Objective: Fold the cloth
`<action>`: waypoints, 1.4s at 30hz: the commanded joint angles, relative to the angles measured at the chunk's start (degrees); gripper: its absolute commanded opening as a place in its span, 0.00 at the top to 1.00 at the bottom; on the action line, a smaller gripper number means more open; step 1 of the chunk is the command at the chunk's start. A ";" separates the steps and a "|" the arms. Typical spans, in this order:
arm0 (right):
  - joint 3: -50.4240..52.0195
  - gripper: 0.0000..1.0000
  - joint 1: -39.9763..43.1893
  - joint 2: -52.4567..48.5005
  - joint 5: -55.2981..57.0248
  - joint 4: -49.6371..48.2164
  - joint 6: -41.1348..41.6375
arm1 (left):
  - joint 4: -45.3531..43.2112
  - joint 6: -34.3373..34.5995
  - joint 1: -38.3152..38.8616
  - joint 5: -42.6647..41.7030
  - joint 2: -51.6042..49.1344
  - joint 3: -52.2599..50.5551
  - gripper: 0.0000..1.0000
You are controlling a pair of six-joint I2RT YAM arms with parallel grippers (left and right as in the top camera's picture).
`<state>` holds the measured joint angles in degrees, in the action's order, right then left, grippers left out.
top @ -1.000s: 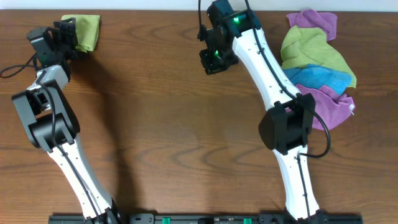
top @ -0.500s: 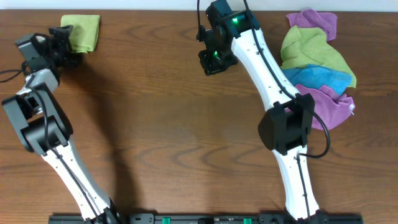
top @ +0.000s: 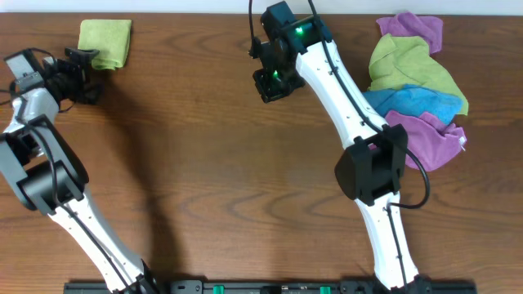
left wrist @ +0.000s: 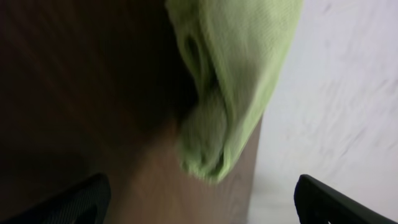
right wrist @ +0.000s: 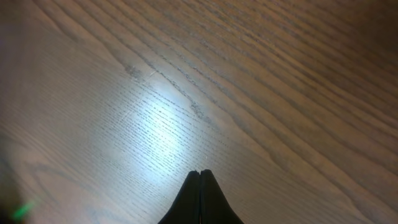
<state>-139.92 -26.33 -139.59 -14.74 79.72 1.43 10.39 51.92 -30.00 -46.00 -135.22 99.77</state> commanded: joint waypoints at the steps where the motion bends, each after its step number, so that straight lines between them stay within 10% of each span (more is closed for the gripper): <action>1: -3.21 0.99 -0.33 0.52 -0.07 0.07 0.22 | 5.66 -12.50 -0.42 5.42 7.21 0.63 0.05; 8: -12.92 0.98 0.52 0.52 7.72 3.39 0.13 | 23.04 -27.41 0.09 17.94 21.38 0.63 0.05; 10: -16.63 0.50 0.83 0.52 10.10 5.90 -1.77 | 28.65 -31.63 0.96 21.94 26.80 0.63 0.04; 14: -21.16 0.01 2.01 1.27 10.69 10.08 -2.99 | 38.82 -38.49 4.55 27.61 36.50 0.61 0.05; 28: -15.80 0.01 8.28 25.42 10.71 15.65 -3.69 | 48.09 -43.69 32.54 42.16 67.98 -10.14 0.04; 42: 37.20 0.01 2.99 67.67 19.87 1.99 -3.02 | 49.66 -45.57 35.28 44.96 88.46 -29.62 0.05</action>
<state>-109.95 -22.39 -79.29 2.24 82.96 -2.13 59.64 7.35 5.06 -2.44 -46.87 71.57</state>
